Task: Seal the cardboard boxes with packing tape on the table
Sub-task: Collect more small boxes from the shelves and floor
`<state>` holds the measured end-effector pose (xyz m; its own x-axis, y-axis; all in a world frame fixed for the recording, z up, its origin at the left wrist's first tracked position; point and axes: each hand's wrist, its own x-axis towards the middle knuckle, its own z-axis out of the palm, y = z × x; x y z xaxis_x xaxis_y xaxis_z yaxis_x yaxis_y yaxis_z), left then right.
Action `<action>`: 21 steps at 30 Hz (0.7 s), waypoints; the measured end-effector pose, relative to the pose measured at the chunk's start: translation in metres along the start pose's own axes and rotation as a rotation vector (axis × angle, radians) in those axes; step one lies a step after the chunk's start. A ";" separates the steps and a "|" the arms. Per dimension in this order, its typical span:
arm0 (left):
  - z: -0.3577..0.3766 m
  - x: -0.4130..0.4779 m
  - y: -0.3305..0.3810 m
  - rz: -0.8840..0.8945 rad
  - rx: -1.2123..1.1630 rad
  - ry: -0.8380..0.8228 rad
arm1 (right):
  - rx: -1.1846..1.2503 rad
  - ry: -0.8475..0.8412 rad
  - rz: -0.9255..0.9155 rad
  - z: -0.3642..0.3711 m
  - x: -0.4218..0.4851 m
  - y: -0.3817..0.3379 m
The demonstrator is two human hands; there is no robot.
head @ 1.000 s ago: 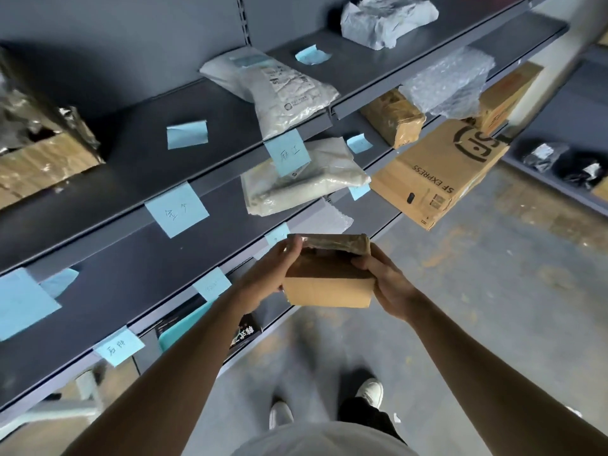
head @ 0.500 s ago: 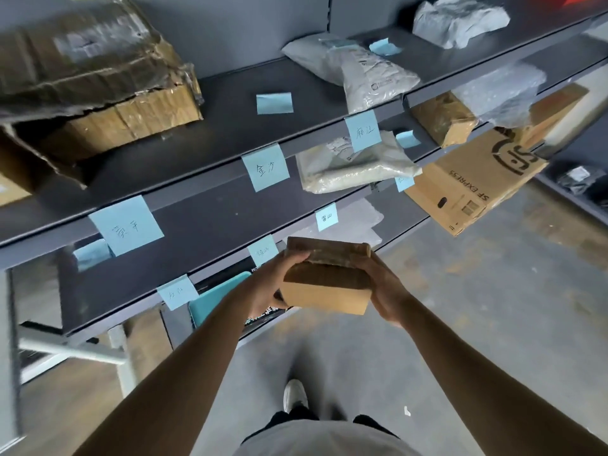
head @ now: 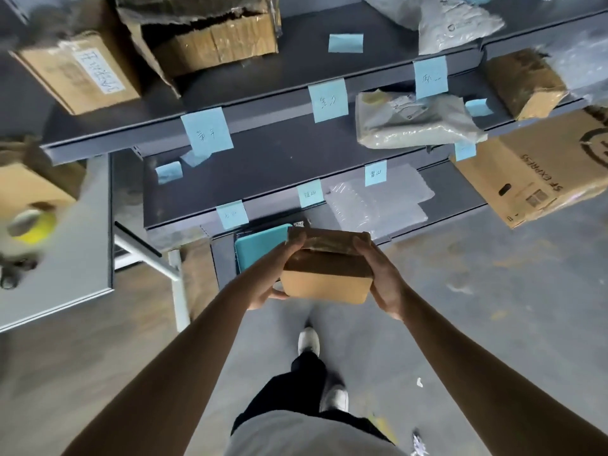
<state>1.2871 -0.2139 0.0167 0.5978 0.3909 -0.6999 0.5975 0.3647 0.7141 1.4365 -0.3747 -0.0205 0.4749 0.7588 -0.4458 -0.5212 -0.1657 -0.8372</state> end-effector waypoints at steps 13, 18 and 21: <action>-0.060 -0.102 -0.069 -0.011 -0.104 0.132 | -0.103 -0.194 0.032 0.092 -0.027 0.046; -0.107 -0.134 -0.098 -0.007 -0.159 0.178 | -0.241 -0.217 0.092 0.141 -0.019 0.079; -0.144 -0.152 -0.119 -0.002 -0.184 0.211 | -0.306 -0.254 0.095 0.175 -0.012 0.105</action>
<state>1.0479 -0.1948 0.0400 0.4611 0.5502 -0.6962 0.4801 0.5051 0.7172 1.2520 -0.2905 -0.0479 0.2245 0.8560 -0.4657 -0.3011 -0.3936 -0.8686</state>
